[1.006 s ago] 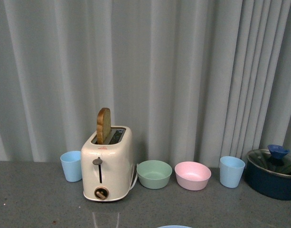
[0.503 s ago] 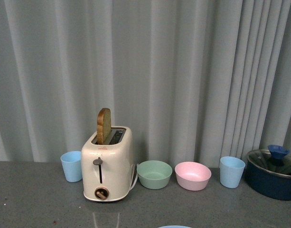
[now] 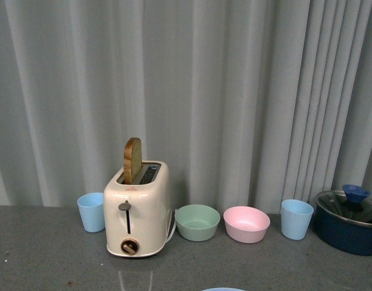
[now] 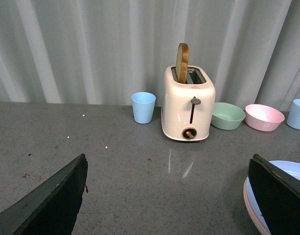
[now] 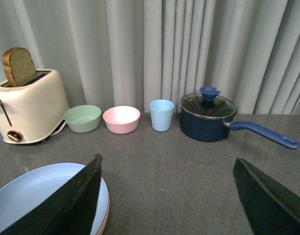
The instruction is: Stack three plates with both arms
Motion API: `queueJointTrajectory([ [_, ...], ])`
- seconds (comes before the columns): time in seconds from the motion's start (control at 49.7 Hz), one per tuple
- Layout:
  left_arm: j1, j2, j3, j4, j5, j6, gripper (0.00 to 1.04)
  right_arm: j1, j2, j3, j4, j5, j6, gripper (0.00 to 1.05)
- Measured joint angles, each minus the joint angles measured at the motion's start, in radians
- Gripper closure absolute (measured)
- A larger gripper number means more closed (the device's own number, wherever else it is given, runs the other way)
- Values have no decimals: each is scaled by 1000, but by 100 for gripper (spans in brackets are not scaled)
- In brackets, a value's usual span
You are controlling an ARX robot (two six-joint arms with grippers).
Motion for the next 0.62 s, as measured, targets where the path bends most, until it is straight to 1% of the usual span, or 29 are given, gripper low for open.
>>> queueJointTrajectory([
  [0.04, 0, 0, 0, 0, 0, 0, 7, 0, 0, 0, 0, 0, 0, 14],
  [0.06, 0, 0, 0, 0, 0, 0, 7, 0, 0, 0, 0, 0, 0, 9],
  [0.101, 0, 0, 0, 0, 0, 0, 7, 0, 0, 0, 0, 0, 2, 5],
  [0.161, 0, 0, 0, 0, 0, 0, 7, 0, 0, 0, 0, 0, 0, 8],
  [0.624, 0, 0, 0, 0, 0, 0, 7, 0, 0, 0, 0, 0, 0, 7],
])
